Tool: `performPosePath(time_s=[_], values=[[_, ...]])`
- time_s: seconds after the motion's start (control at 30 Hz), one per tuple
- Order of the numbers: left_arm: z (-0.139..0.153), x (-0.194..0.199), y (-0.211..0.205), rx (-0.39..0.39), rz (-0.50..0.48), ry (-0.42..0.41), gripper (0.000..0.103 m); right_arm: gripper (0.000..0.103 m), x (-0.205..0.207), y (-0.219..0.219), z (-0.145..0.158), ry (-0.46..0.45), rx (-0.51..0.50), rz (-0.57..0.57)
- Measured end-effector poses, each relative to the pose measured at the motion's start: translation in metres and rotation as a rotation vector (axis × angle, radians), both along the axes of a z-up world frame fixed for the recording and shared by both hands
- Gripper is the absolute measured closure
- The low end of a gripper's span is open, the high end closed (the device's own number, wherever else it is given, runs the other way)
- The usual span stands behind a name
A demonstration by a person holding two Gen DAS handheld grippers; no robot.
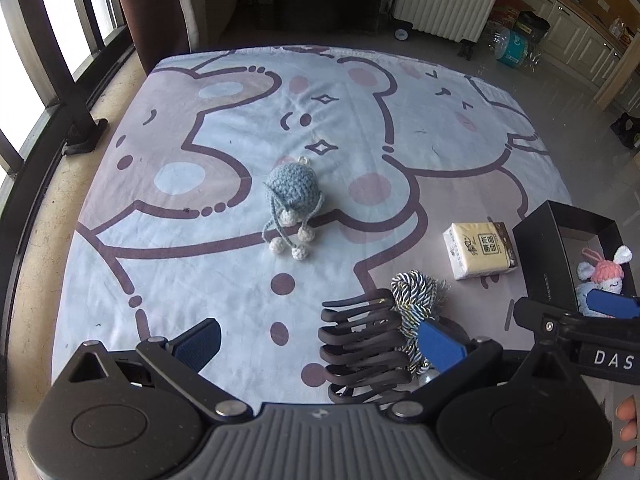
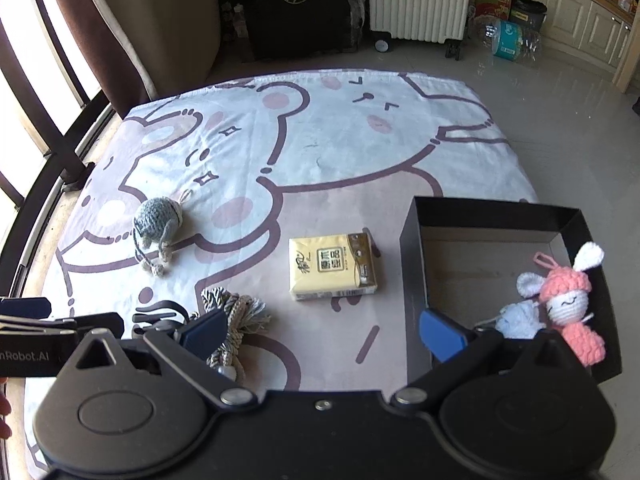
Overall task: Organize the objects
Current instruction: 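Close the right gripper on the rope tassel while the left gripper grasps the black claw clip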
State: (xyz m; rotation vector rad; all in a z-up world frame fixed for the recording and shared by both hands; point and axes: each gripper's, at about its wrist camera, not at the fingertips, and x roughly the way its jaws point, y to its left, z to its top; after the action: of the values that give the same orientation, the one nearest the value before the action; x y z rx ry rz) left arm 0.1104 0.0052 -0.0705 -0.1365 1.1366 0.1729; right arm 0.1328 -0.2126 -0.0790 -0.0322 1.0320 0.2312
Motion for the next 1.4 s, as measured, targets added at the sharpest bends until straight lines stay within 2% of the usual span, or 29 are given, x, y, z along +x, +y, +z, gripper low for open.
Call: performPosePath(time_s=[0.13,0.27,0.47,0.73,0.9,1.13,1.2,1.23,1.33,1.4], values=[[-0.007,0.004,0.007,-0.022,0.034,0.019,0.001,0.0,0.003,0.002,-0.015,0.064,0.018,0.012],[-0.011,0.006,0.015,-0.071,0.079,0.028,0.003,0.023,0.005,0.009,-0.029,0.159,0.067,0.04],[-0.013,0.008,0.023,-0.131,0.119,0.018,0.011,0.043,0.007,0.018,-0.043,0.246,0.114,0.054],[-0.017,0.012,0.023,-0.184,0.128,0.014,0.013,0.047,0.008,0.031,-0.054,0.303,0.171,0.071],[-0.023,0.016,0.02,-0.202,0.134,0.02,0.013,0.052,0.009,0.044,-0.061,0.315,0.136,0.102],[-0.03,0.022,0.018,-0.218,0.161,0.027,0.013,0.053,0.011,0.051,-0.072,0.338,0.159,0.119],[-0.03,0.023,0.02,-0.223,0.181,0.012,0.013,0.058,0.012,0.052,-0.073,0.342,0.168,0.125],[-0.03,0.024,0.021,-0.229,0.191,0.001,0.013,0.066,0.012,0.052,-0.073,0.344,0.177,0.135],[-0.031,0.027,0.021,-0.237,0.215,-0.018,0.013,0.07,0.011,0.053,-0.072,0.34,0.169,0.165],[-0.031,0.029,0.021,-0.234,0.23,-0.032,0.017,0.071,0.012,0.05,-0.07,0.341,0.179,0.163]])
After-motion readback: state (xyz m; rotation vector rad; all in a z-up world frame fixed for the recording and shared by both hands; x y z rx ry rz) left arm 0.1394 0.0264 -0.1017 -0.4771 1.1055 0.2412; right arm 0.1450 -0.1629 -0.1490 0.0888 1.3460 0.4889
